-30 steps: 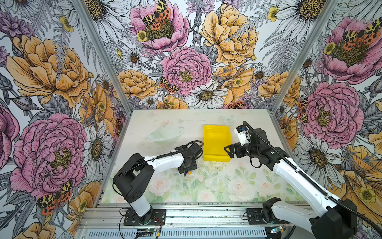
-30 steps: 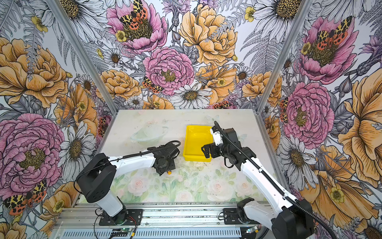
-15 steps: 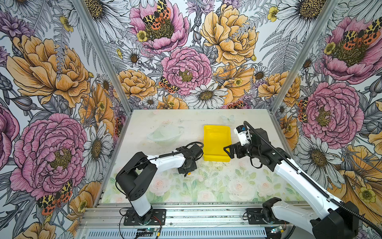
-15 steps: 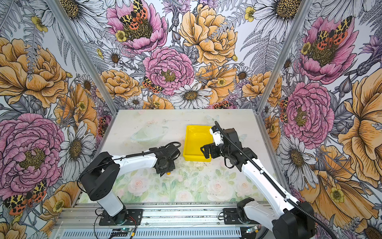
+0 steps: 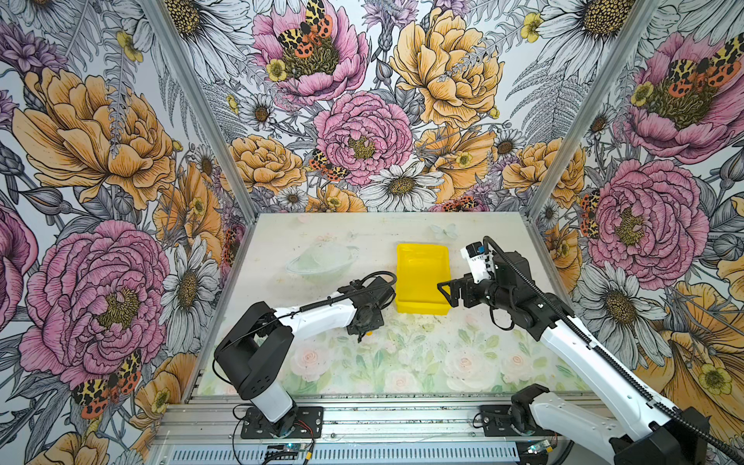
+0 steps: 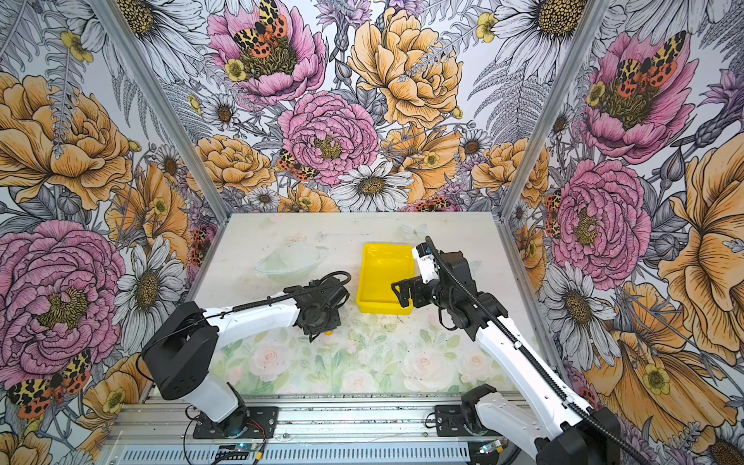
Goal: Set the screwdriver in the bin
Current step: 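Lift the screwdriver with the left gripper and carry it over the yellow bin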
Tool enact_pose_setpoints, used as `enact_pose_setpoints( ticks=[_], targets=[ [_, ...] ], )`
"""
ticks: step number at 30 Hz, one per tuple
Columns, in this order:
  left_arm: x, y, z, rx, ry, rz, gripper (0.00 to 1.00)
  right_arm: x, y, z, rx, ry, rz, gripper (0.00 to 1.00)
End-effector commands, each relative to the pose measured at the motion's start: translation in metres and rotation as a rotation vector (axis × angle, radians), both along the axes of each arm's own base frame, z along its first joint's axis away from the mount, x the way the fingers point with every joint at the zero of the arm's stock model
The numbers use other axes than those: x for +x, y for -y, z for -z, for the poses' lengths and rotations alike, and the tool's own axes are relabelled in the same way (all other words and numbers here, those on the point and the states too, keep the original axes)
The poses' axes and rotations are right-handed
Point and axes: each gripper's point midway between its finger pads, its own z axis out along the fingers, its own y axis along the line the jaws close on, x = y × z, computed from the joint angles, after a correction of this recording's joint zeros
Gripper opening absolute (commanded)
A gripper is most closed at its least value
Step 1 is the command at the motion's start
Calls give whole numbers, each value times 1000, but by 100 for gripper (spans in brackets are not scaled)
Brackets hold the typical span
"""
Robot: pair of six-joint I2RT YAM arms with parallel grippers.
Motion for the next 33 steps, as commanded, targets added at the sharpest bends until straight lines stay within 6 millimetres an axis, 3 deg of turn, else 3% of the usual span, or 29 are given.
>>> enact_pose_setpoints(
  ticks=[1,6,11,16,22,26,33],
  targets=[
    [23,12,-41,-41,120,39,5,5,4,6,25,-30,51,100],
    [43,27,-75,-91,192,66,4,4,1,-3,42,2,31,99],
    [63,53,-107,-133,257,117,4,4,4,3,37,-11,42,99],
    [77,82,-123,-175,277,172,4,2,5,5,43,-22,52,100],
    [92,120,-126,-183,292,257,4,4,12,9,39,-31,84,100],
    [99,143,-111,-173,273,294,4,5,16,11,44,-38,100,99],
    [110,165,-94,-189,242,306,3,2,22,21,33,-58,121,99]
  ],
)
